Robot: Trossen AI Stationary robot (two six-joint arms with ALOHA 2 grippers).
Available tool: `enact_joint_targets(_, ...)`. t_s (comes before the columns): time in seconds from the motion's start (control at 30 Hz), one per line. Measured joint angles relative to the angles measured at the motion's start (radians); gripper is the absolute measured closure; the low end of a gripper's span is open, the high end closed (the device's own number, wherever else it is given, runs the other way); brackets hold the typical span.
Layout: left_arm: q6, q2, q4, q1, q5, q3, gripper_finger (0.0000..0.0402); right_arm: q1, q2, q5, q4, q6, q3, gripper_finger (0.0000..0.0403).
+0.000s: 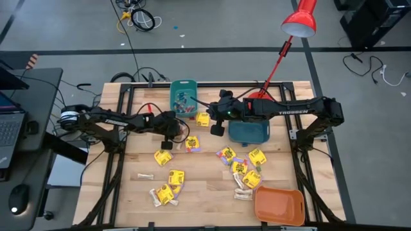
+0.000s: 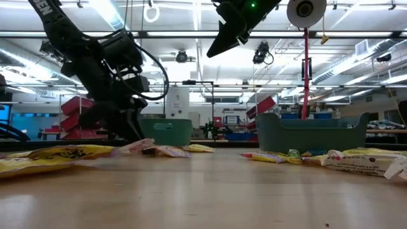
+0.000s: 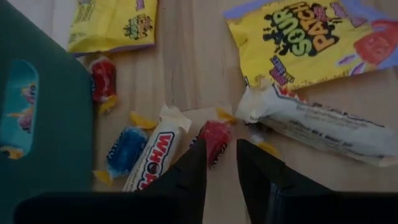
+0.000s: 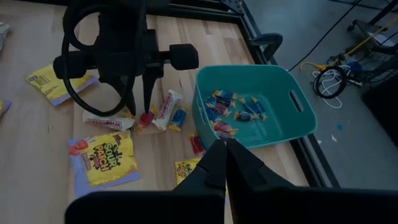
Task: Sort candy
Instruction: Put the red candy into the green bin
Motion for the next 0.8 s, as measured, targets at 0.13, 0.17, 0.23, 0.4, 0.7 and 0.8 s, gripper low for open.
enact_joint_targets(0.13, 0.0, 0.0, 0.071, 0.009, 0.0, -0.037, 0.0301, 0.0, 0.0, 0.0, 0.0, 0.002, 0.0, 0.0403)
enact_joint_targets(0.17, -0.001, 0.0, 0.086, 0.009, 0.0, -0.047, 0.03, 0.0, 0.0, 0.0, 0.0, 0.002, 0.0, 0.0403)
enact_joint_targets(0.23, -0.002, 0.0, 0.104, 0.01, 0.0, -0.063, 0.0298, 0.0, 0.0, 0.0, 0.0, 0.002, 0.0, 0.0403)
enact_joint_targets(0.4, -0.008, -0.001, 0.118, 0.01, 0.0, -0.085, 0.0297, 0.0, 0.0, 0.0, 0.001, 0.002, 0.0, 0.0403)
enact_joint_targets(0.7, -0.012, -0.001, 0.181, 0.01, 0.001, -0.119, 0.0298, 0.0, 0.0, 0.0, 0.002, 0.01, 0.0, 0.0403)
enact_joint_targets(0.8, -0.016, -0.001, 0.169, 0.01, 0.056, -0.12, 0.0298, 0.0, 0.0, -0.001, 0.002, 0.01, 0.0, 0.0403)
